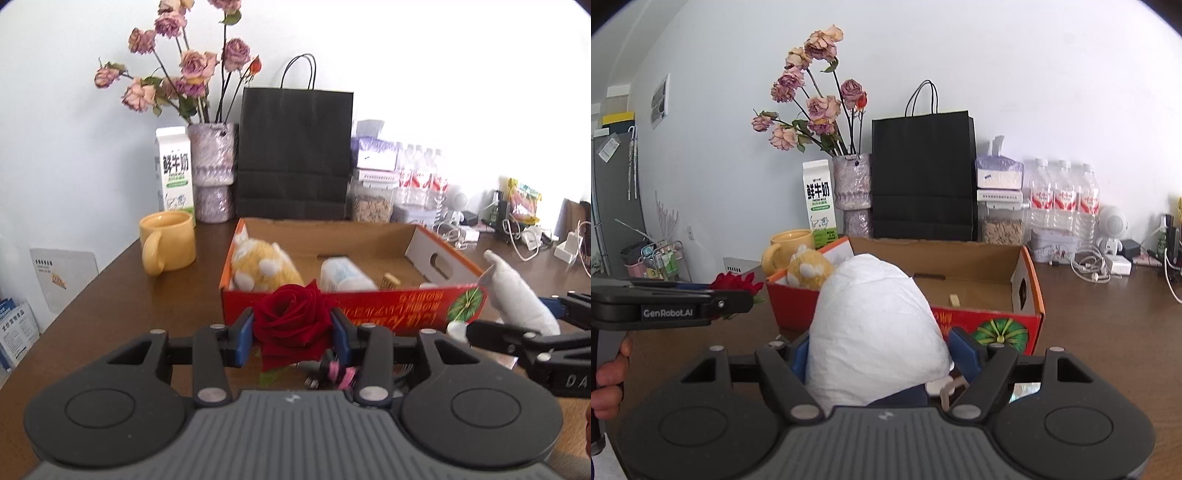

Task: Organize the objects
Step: 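Carry the white cloth and red rose into the box and open both tools, then withdraw both tools from the box back over the table items, then close the right tool on the navy pouch while the left tool grasps the blue-grey fabric, then carry the navy pouch and blue-grey fabric into the box and open both tools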

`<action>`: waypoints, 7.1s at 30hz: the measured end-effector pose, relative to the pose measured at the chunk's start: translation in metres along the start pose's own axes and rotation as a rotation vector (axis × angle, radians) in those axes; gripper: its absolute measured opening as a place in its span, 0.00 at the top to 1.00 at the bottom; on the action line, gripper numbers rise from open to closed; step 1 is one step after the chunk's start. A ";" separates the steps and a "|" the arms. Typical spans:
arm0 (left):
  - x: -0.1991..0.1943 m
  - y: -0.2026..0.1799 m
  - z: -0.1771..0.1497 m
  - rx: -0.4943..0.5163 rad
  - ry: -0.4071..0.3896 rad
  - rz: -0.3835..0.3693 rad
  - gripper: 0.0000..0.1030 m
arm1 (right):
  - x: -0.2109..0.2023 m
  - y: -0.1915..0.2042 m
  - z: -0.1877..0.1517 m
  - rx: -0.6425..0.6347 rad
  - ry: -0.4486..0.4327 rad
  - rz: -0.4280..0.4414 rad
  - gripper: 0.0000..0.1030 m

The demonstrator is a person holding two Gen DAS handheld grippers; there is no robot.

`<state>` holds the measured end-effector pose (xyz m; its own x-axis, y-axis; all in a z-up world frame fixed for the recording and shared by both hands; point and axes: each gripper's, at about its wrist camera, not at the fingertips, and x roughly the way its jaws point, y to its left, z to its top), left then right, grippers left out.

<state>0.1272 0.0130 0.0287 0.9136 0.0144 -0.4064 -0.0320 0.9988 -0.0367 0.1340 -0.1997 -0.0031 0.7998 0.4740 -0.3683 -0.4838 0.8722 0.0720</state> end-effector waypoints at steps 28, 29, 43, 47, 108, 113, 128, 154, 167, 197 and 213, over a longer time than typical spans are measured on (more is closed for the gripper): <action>0.139 -0.031 0.081 -0.010 -0.036 -0.005 0.58 | 0.150 -0.043 0.068 -0.085 0.067 -0.094 0.29; 0.146 -0.031 0.082 -0.008 -0.029 -0.003 0.58 | 0.155 -0.044 0.068 -0.087 0.077 -0.098 0.29; 0.175 -0.023 0.075 0.002 0.034 0.011 0.36 | 0.176 -0.058 0.056 -0.067 0.142 -0.121 0.11; 0.168 -0.025 0.077 0.009 -0.014 0.037 0.00 | 0.173 -0.059 0.059 -0.055 0.133 -0.127 0.00; -0.014 -0.002 -0.011 -0.023 0.045 0.082 0.00 | 0.002 0.004 -0.017 -0.047 0.139 -0.082 0.00; -0.023 0.006 -0.031 -0.041 0.087 0.079 0.00 | -0.001 0.009 -0.034 -0.014 0.187 -0.058 0.00; -0.033 0.020 -0.046 -0.073 0.117 0.097 0.00 | 0.028 0.014 -0.053 0.019 0.284 -0.058 0.31; -0.015 -0.040 -0.064 -0.030 0.332 -0.016 0.00 | -0.028 -0.017 -0.043 0.056 0.077 -0.051 0.40; -0.011 -0.084 -0.089 0.035 0.356 0.018 0.00 | -0.039 -0.031 -0.057 0.089 0.068 -0.010 0.40; -0.057 -0.062 -0.076 0.028 0.174 -0.041 0.88 | -0.057 -0.020 -0.058 0.099 0.052 -0.008 0.40; -0.025 -0.054 0.019 0.023 -0.029 -0.063 0.88 | -0.020 -0.020 -0.002 0.040 -0.023 -0.033 0.40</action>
<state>0.1136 -0.0402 0.0586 0.9247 -0.0475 -0.3776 0.0351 0.9986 -0.0398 0.1272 -0.2271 0.0014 0.8235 0.4468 -0.3495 -0.4425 0.8915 0.0971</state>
